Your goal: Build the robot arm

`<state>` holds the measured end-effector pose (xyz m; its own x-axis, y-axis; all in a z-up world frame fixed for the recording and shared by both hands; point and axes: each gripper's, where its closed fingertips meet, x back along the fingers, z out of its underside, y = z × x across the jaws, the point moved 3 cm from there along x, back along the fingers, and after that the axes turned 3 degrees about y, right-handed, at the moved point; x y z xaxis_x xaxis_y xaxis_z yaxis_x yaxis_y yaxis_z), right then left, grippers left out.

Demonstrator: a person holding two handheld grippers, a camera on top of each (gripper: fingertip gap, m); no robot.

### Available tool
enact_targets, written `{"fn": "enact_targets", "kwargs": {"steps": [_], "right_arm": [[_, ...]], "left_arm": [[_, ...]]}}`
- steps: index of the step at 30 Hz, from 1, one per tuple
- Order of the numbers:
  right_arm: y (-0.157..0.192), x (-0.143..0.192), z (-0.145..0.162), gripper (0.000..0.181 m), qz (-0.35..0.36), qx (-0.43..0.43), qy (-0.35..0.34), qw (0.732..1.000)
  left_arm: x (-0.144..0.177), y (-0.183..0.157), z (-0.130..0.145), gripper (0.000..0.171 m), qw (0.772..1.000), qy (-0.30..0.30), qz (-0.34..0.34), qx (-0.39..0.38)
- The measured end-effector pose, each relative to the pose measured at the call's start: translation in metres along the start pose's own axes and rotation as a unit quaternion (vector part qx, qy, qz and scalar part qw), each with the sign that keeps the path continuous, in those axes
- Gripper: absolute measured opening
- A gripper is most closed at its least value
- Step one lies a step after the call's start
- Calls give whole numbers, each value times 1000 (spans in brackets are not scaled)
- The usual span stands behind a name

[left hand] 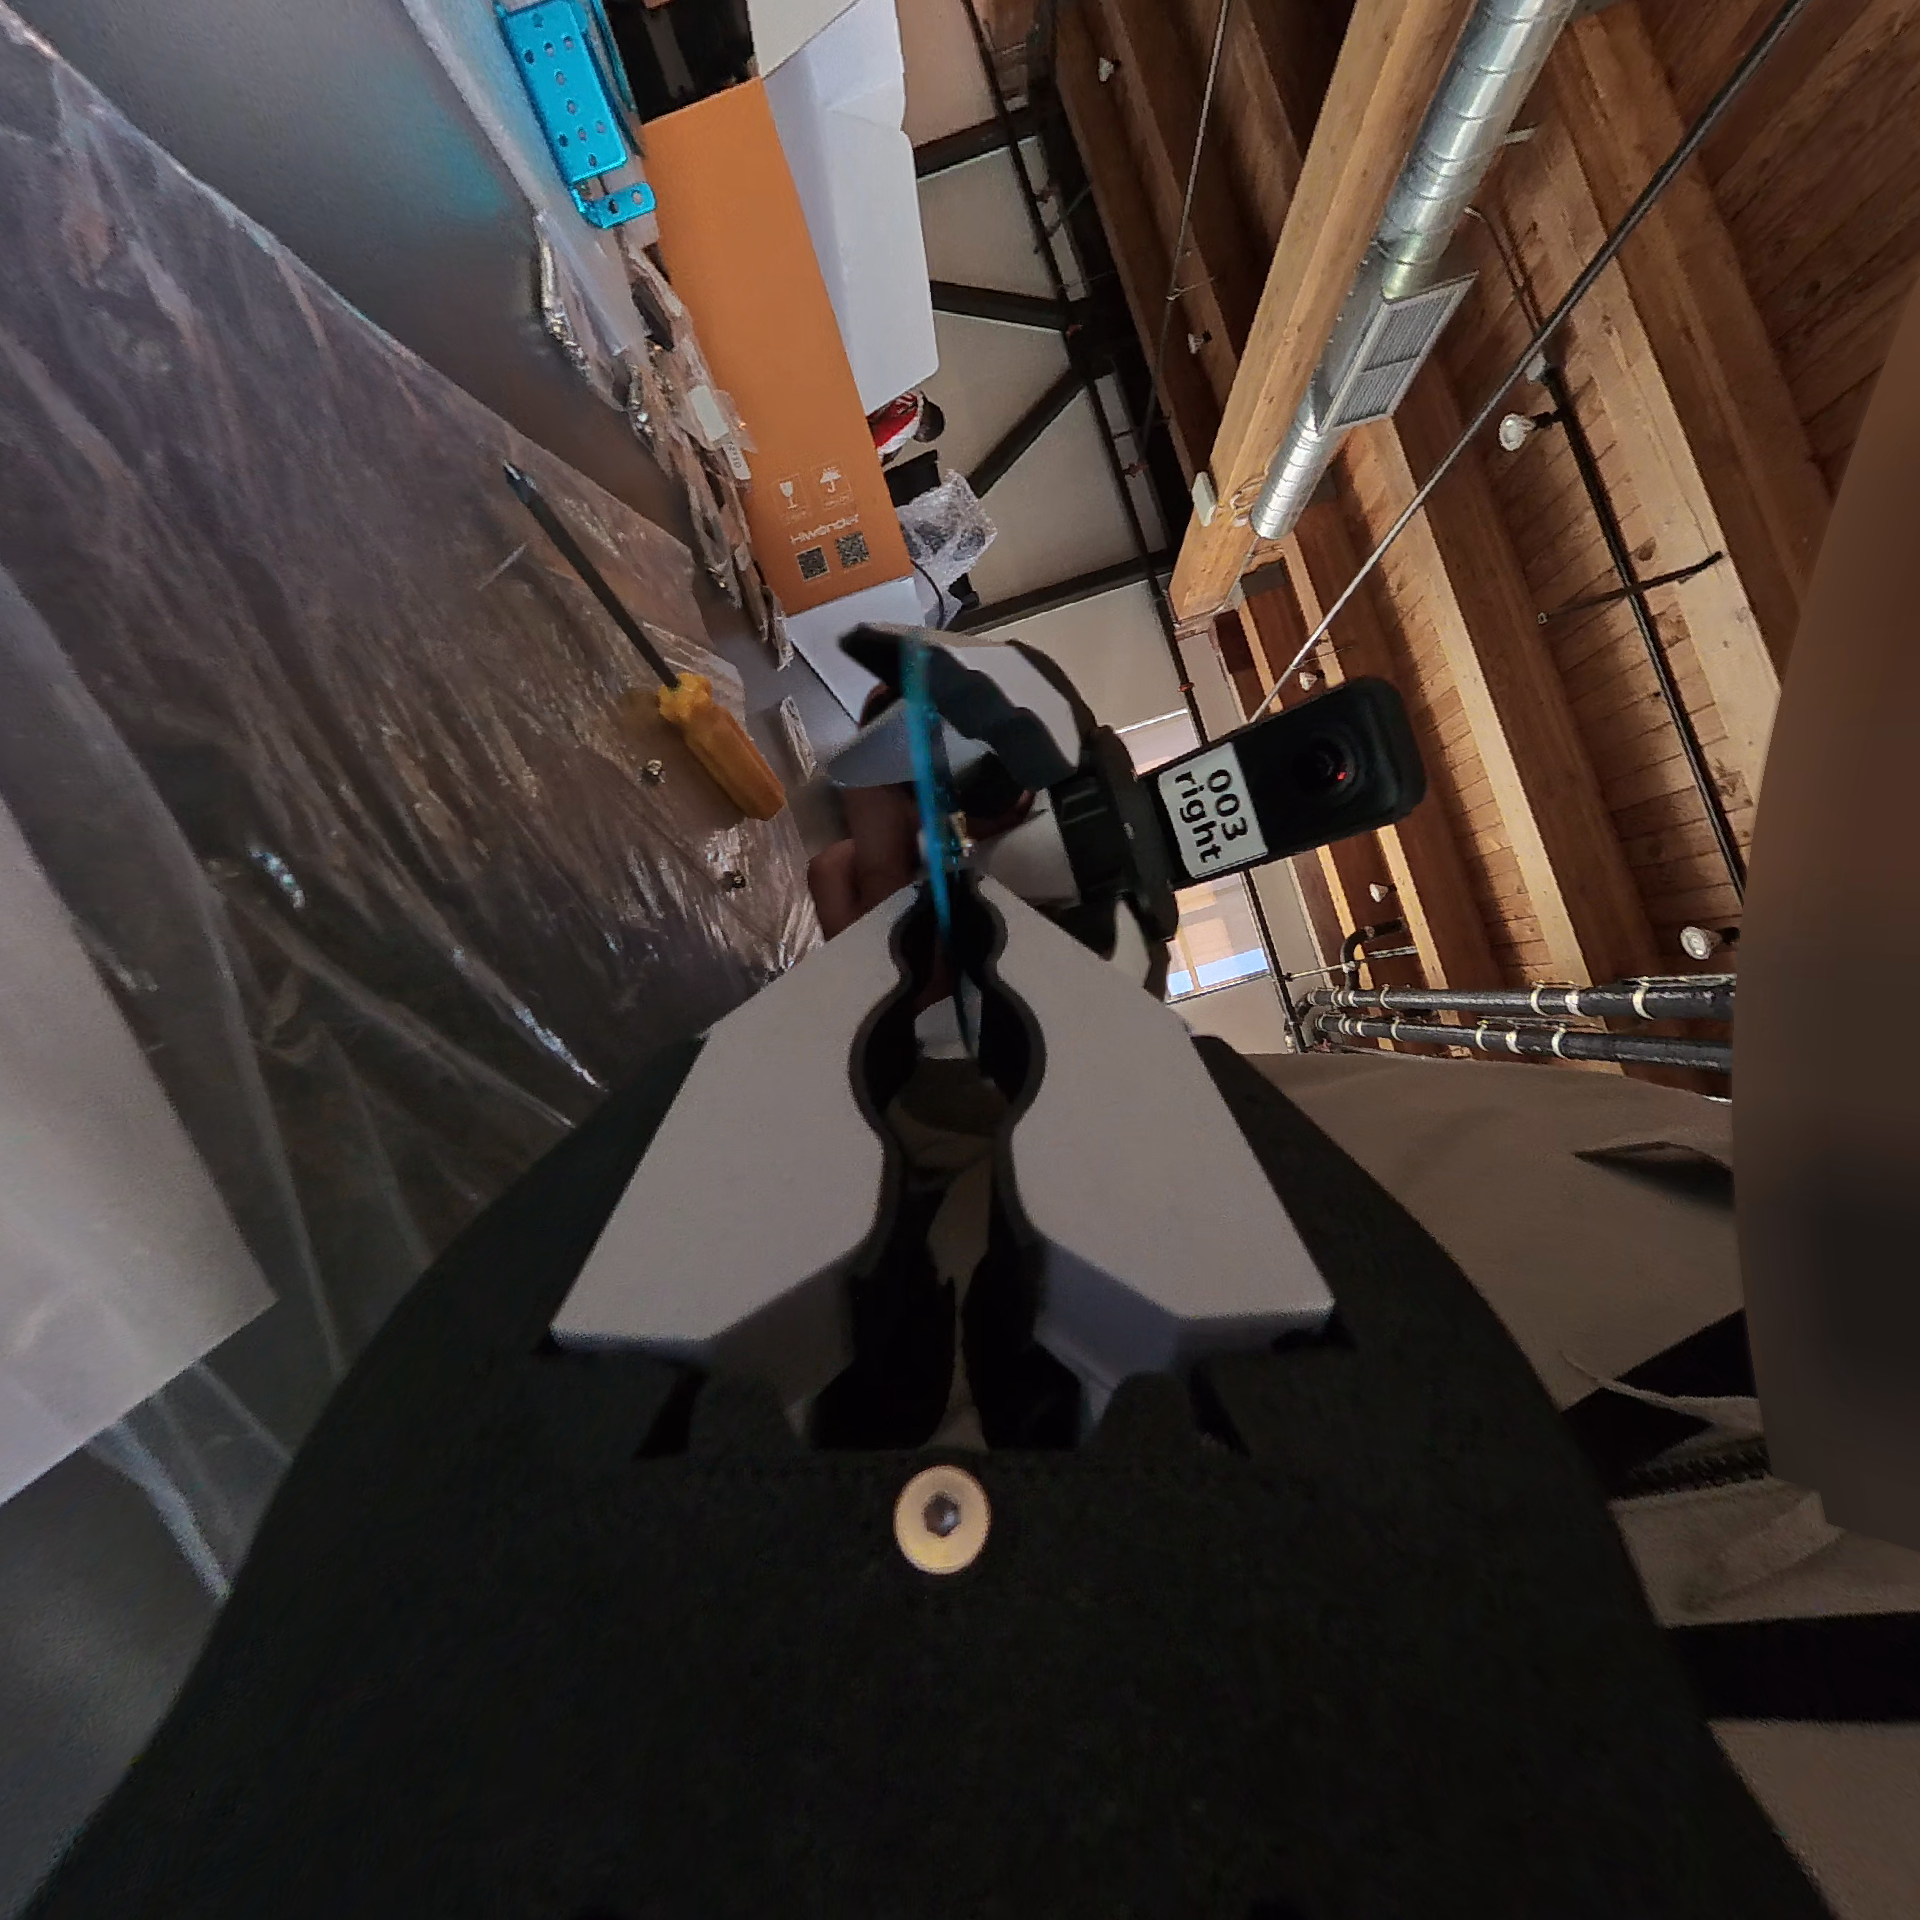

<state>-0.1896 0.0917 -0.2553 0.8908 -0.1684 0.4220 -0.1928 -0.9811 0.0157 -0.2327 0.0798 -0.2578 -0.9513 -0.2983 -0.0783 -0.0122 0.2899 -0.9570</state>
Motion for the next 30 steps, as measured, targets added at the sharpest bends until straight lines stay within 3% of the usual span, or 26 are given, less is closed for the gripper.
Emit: {"fn": "enact_targets", "kwargs": {"steps": [7, 13, 18, 24, 30], "right_arm": [[-6, 15, -9, 80, -20, -43, -45, 998], [-14, 26, -11, 62, -62, -133, -83, 986], [-10, 29, -11, 26, -10, -22, -46, 999], [4, 9, 1, 29, -30, 30, 54, 998], [17, 4, 2, 41, -50, 90, 101, 990]], "left_arm": [[-2, -6, 2, 3, 1000, 3, 23, -1], [-3, -3, 2, 3, 1000, 5, 19, 13], [-4, 8, 4, 3, 999, 12, -12, 28], [-2, 14, 6, 3, 998, 24, -41, 27], [-1, 15, 7, 3, 998, 28, -50, 32]]}}
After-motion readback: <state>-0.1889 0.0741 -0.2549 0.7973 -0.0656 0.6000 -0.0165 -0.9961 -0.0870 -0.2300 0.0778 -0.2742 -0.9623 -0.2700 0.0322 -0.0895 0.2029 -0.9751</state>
